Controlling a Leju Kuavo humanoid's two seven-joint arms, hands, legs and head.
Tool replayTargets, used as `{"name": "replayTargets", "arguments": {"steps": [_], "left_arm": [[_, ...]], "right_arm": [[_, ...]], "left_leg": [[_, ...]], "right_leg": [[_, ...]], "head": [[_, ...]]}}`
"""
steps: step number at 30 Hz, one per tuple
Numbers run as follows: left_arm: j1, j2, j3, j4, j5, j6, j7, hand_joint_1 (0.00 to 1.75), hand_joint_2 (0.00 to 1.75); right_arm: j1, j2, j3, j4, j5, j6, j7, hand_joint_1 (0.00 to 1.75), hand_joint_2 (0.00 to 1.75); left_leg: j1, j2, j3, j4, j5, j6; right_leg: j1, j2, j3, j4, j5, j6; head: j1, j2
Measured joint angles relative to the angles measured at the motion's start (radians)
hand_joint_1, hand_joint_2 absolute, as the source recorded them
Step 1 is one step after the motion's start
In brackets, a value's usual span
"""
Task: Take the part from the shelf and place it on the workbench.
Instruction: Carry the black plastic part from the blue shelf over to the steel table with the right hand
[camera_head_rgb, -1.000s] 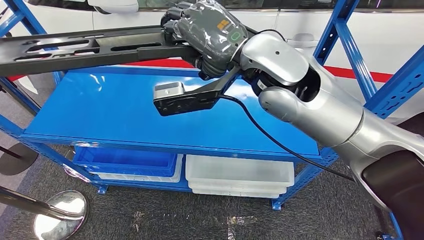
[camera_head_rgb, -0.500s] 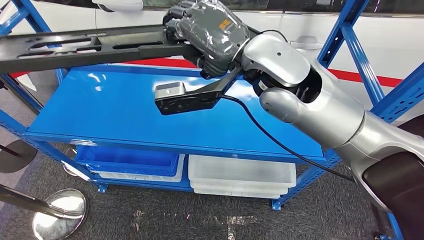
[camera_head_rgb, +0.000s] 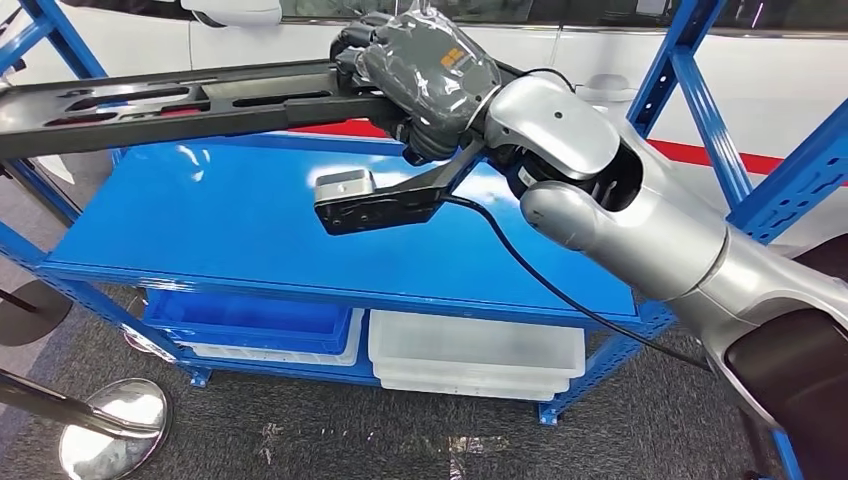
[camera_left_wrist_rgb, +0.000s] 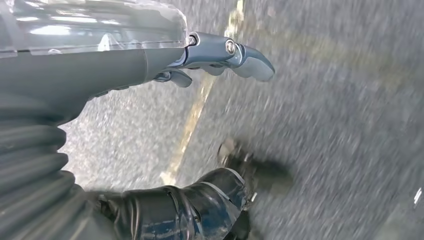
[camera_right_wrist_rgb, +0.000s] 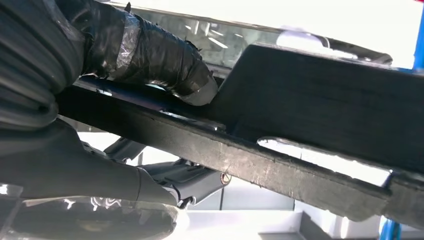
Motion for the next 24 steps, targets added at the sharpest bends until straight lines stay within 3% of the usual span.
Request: {"name": "replayTargets", "arguments": {"steps": [1, 2, 3, 5, 6, 7, 10, 12, 15, 16, 17, 20, 21, 22, 24], "left_arm": [[0.000, 0.000, -0.001, 0.000, 0.000, 0.002, 0.000, 0.00, 1.75], [-0.001, 0.000, -0.002, 0.000, -0.001, 0.005, 0.002, 0.00, 1.75], [-0.001, 0.000, -0.004, 0.001, -0.001, 0.008, 0.005, 0.00, 1.75], [-0.001, -0.002, -0.007, 0.003, -0.003, 0.011, 0.006, 0.00, 1.75], [-0.001, -0.004, -0.008, 0.003, -0.004, 0.011, 0.005, 0.00, 1.75], [-0.002, -0.004, -0.009, 0.003, -0.005, 0.011, 0.002, 0.00, 1.75], [-0.004, -0.002, -0.012, 0.003, -0.006, 0.010, 0.001, 0.00, 1.75], [-0.006, -0.001, -0.013, 0.003, -0.007, 0.010, 0.000, 0.00, 1.75], [-0.006, -0.002, -0.014, 0.004, -0.007, 0.010, -0.001, 0.00, 1.75], [-0.006, -0.002, -0.014, 0.004, -0.007, 0.010, -0.001, 0.00, 1.75], [-0.006, -0.003, -0.015, 0.004, -0.007, 0.010, 0.000, 0.00, 1.75], [-0.006, -0.003, -0.018, 0.004, -0.007, 0.011, 0.000, 0.00, 1.75], [-0.006, -0.002, -0.018, 0.004, -0.008, 0.011, 0.001, 0.00, 1.75], [-0.006, -0.002, -0.019, 0.004, -0.009, 0.010, 0.002, 0.00, 1.75], [-0.006, -0.003, -0.021, 0.004, -0.010, 0.010, 0.004, 0.00, 1.75]], "right_arm": [[0.001, -0.001, 0.000, 0.000, 0.000, 0.000, 0.000, 1.75, 1.75], [0.001, -0.001, 0.000, 0.000, 0.000, 0.000, 0.000, 1.75, 1.75], [0.000, -0.001, 0.000, 0.001, -0.001, 0.000, -0.002, 1.75, 1.75], [-0.001, 0.001, 0.000, 0.007, -0.002, -0.001, -0.006, 1.75, 1.75], [-0.001, 0.002, 0.000, 0.011, -0.002, -0.001, -0.008, 1.75, 1.75], [-0.001, 0.003, 0.000, 0.014, -0.002, -0.001, -0.009, 1.75, 1.75], [-0.003, 0.003, 0.000, 0.015, -0.002, -0.002, -0.011, 1.75, 1.75], [-0.005, 0.002, 0.000, 0.016, -0.002, -0.003, -0.011, 1.75, 1.75], [-0.005, 0.002, 0.000, 0.018, -0.002, -0.005, -0.013, 1.75, 1.75], [-0.007, 0.002, 0.000, 0.019, -0.002, -0.005, -0.013, 1.75, 1.75], [-0.009, 0.002, 0.000, 0.020, -0.002, -0.006, -0.014, 1.75, 1.75], [-0.011, 0.001, 0.000, 0.022, -0.002, -0.007, -0.014, 1.75, 1.75], [-0.010, 0.001, 0.000, 0.023, -0.002, -0.007, -0.014, 1.75, 1.75], [-0.008, 0.001, 0.000, 0.024, -0.002, -0.007, -0.014, 1.75, 1.75], [-0.008, 0.001, 0.000, 0.025, -0.002, -0.007, -0.014, 1.75, 1.75]], "left_leg": [[0.005, -0.001, -0.002, 0.006, -0.003, -0.005], [0.010, -0.003, -0.010, 0.020, -0.008, -0.017], [0.016, -0.006, -0.020, 0.033, -0.012, -0.034], [0.009, -0.007, -0.085, 0.194, -0.103, -0.053], [0.003, -0.006, -0.105, 0.260, -0.141, -0.051], [-0.007, -0.005, -0.113, 0.311, -0.172, -0.039], [-0.035, -0.003, 0.001, 0.143, -0.116, 0.010], [-0.049, 0.001, 0.044, 0.065, -0.099, 0.028], [-0.051, 0.005, 0.042, 0.032, -0.068, 0.026], [-0.047, 0.007, 0.042, 0.015, -0.052, 0.025], [-0.042, 0.010, 0.039, -0.001, -0.035, 0.026], [-0.035, 0.012, 0.009, -0.012, 0.002, 0.028], [-0.033, 0.012, -0.006, -0.007, 0.009, 0.025], [-0.031, 0.012, -0.022, 0.001, 0.015, 0.022], [-0.024, 0.012, -0.056, 0.024, 0.024, 0.013]], "right_leg": [[-0.006, -0.001, 0.021, -0.043, 0.030, 0.007], [-0.009, 0.001, 0.047, -0.099, 0.058, 0.013], [-0.013, 0.003, 0.070, -0.155, 0.086, 0.008], [0.002, 0.006, 0.062, -0.191, 0.102, -0.032], [0.010, 0.005, 0.048, -0.192, 0.113, -0.052], [0.020, 0.005, 0.036, -0.192, 0.123, -0.063], [0.037, 0.005, 0.025, -0.194, 0.140, -0.069], [0.036, 0.001, 0.023, -0.200, 0.152, -0.064], [0.033, -0.001, 0.020, -0.212, 0.173, -0.049], [0.036, 0.003, 0.013, -0.203, 0.162, -0.044], [0.038, 0.006, 0.002, -0.178, 0.133, -0.039], [0.030, 0.007, -0.035, -0.021, 0.002, -0.022], [0.024, 0.006, -0.035, 0.017, -0.012, -0.017], [0.018, 0.004, -0.021, 0.026, -0.003, -0.011], [0.007, 0.001, 0.051, -0.051, 0.041, 0.000]], "head": [[0.000, 0.000], [0.003, 0.000], [0.004, 0.000], [0.002, 0.000], [-0.001, 0.000], [-0.003, 0.000], [0.000, 0.000], [0.002, 0.000], [0.000, 0.000], [0.001, 0.000], [0.003, 0.000], [0.011, 0.000], [0.012, 0.000], [0.013, 0.000], [0.014, 0.000]]}}
